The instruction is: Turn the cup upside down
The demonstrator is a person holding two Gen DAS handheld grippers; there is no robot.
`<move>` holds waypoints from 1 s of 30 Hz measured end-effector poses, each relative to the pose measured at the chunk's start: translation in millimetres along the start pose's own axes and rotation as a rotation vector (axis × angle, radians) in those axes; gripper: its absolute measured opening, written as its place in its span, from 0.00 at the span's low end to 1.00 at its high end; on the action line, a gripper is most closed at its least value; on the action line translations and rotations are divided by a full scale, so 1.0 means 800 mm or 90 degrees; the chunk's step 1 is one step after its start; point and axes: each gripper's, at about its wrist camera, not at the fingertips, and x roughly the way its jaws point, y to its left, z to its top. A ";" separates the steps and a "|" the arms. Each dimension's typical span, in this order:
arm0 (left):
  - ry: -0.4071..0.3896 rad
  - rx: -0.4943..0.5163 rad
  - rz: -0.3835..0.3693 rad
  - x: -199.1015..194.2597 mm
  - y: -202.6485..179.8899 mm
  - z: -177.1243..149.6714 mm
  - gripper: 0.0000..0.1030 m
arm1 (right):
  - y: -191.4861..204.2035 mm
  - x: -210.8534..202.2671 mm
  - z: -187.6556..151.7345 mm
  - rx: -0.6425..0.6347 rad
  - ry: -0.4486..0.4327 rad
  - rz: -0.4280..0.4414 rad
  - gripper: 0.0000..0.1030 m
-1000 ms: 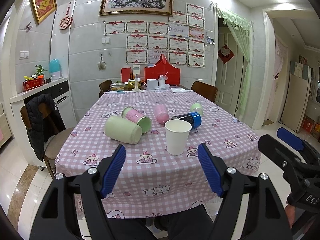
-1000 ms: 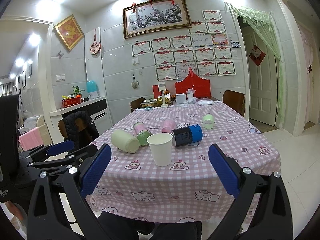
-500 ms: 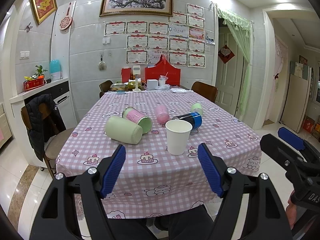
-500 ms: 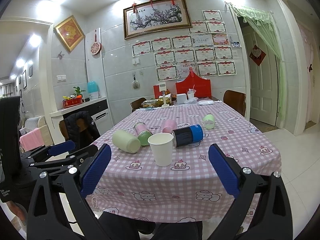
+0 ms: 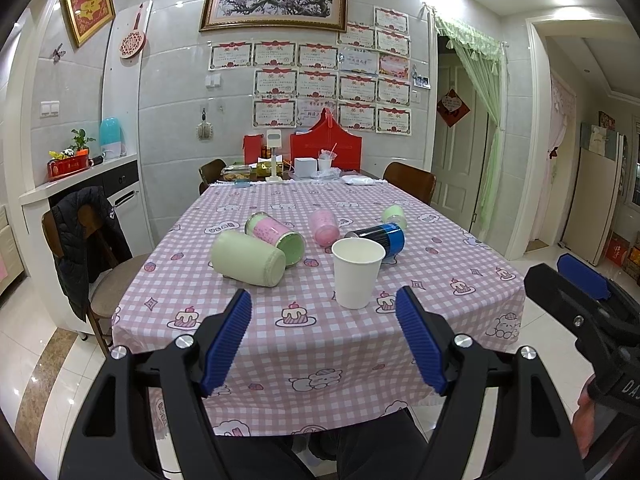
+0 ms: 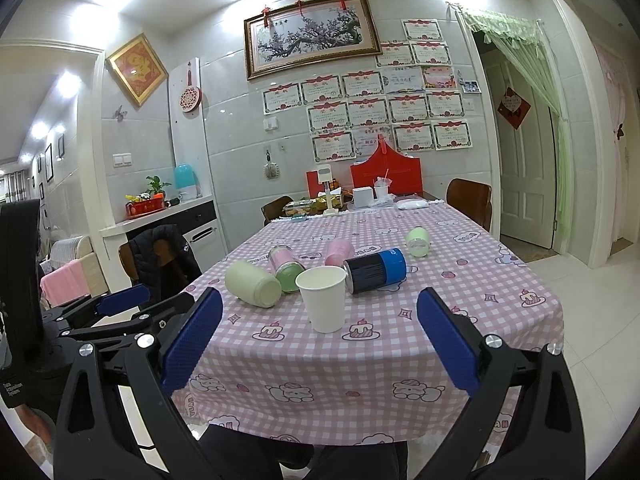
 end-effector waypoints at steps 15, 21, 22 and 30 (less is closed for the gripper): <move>-0.004 0.003 0.006 -0.001 -0.001 -0.002 0.72 | -0.001 -0.002 -0.003 -0.002 0.003 0.006 0.91; -0.005 0.007 0.008 -0.001 0.000 -0.002 0.72 | -0.001 -0.003 -0.002 -0.002 0.004 0.004 0.91; -0.006 0.010 0.009 -0.002 -0.001 -0.002 0.72 | 0.000 -0.003 -0.003 -0.002 0.004 0.004 0.91; -0.006 0.021 0.010 -0.002 -0.002 -0.003 0.72 | -0.001 -0.001 -0.001 -0.001 0.006 0.005 0.91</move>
